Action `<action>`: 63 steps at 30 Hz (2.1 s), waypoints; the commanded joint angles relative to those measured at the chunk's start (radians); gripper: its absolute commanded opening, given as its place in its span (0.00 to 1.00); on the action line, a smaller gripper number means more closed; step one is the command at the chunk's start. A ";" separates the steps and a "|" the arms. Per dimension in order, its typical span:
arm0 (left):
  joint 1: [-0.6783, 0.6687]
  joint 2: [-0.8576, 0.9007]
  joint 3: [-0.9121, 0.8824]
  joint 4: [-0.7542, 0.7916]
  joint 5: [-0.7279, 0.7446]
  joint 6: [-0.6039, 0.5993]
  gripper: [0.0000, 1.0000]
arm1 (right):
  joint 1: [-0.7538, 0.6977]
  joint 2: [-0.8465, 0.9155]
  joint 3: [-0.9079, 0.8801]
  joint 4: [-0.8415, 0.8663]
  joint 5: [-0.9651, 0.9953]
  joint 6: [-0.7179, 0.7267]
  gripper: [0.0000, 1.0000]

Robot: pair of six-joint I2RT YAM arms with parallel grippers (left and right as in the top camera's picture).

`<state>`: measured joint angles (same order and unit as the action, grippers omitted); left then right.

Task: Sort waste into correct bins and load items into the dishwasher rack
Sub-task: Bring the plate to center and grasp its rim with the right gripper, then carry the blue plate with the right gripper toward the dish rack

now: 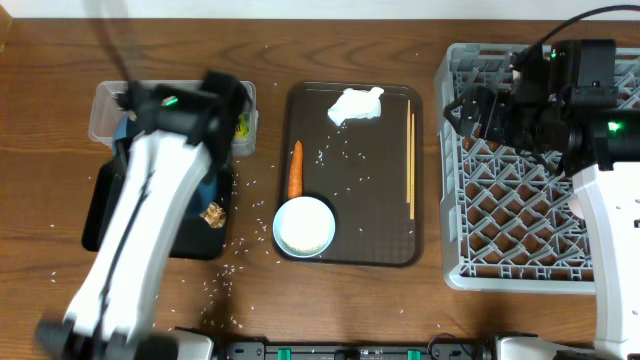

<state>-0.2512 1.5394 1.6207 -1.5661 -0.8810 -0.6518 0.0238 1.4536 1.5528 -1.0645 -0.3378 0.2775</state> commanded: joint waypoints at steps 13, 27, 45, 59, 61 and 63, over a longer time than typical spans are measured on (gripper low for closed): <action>-0.169 -0.159 0.095 0.486 0.773 0.278 0.06 | 0.113 0.000 -0.003 0.228 -0.552 -0.187 0.95; -0.305 -0.116 0.095 0.567 0.773 0.296 0.06 | 0.266 0.000 -0.003 0.212 -0.051 -0.189 0.43; -0.305 -0.120 0.097 0.603 0.815 0.297 0.94 | 0.182 -0.023 -0.003 0.154 0.330 -0.046 0.01; -0.304 -0.255 0.099 0.602 0.814 0.330 0.98 | -0.048 -0.027 -0.003 0.256 1.343 -0.090 0.01; -0.304 -0.257 0.099 0.595 0.814 0.330 0.98 | -0.068 -0.027 -0.003 0.330 1.344 -0.187 0.01; -0.304 -0.257 0.099 0.586 0.814 0.330 0.98 | -0.087 -0.021 -0.003 0.393 1.366 -0.257 0.01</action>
<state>-0.5571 1.2766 1.7126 -0.9710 -0.0734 -0.3386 -0.0399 1.4536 1.5471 -0.7200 0.8928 0.1425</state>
